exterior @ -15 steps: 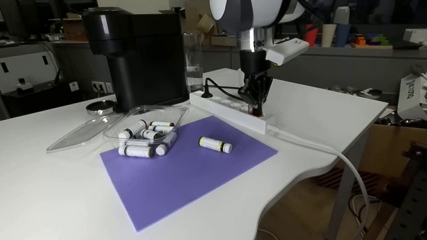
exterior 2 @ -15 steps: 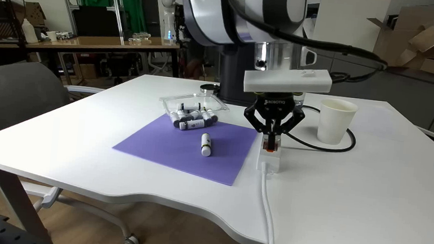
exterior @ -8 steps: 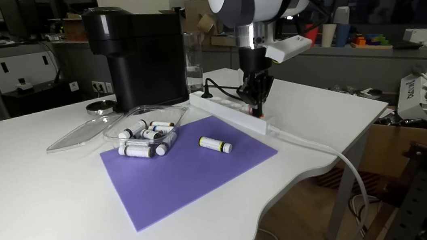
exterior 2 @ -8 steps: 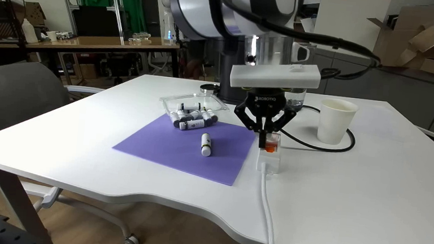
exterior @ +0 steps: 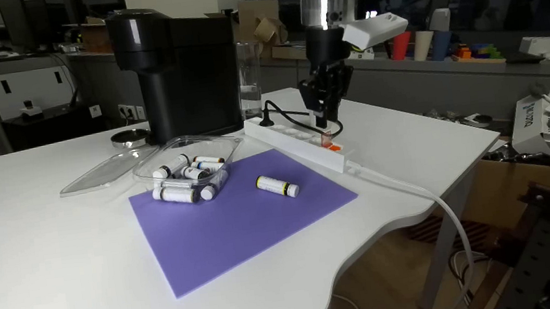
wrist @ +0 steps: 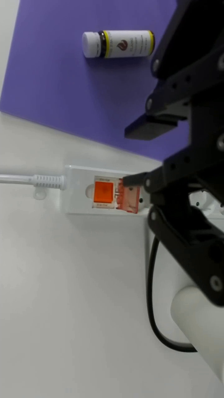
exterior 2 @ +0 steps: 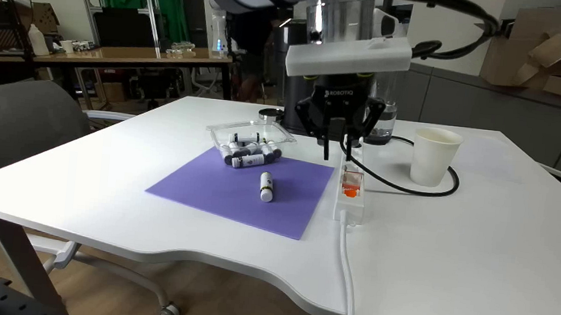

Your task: Turn off the extension cord switch

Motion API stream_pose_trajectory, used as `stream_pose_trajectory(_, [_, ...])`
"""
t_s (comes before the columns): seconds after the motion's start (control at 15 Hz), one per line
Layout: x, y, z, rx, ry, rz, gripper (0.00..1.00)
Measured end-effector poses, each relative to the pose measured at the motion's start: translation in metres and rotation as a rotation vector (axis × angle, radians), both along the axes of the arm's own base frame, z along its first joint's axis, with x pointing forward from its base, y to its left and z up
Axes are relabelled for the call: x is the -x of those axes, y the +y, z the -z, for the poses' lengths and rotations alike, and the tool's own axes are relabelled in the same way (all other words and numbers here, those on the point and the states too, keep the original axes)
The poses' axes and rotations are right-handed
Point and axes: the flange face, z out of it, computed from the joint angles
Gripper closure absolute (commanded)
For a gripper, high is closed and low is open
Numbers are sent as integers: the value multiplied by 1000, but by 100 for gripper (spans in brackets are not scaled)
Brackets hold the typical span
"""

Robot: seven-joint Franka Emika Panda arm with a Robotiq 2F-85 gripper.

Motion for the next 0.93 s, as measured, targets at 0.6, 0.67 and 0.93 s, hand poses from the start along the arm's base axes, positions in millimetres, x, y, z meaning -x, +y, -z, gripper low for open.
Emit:
stream_pose_trajectory(0.6, [-3, 19, -29, -33, 39, -33, 0])
stream_pose_trajectory(0.67, [-4, 22, -31, -46, 42, -27, 0])
stream_pose_trajectory(0.93, [-6, 35, -36, -96, 63, -7, 0])
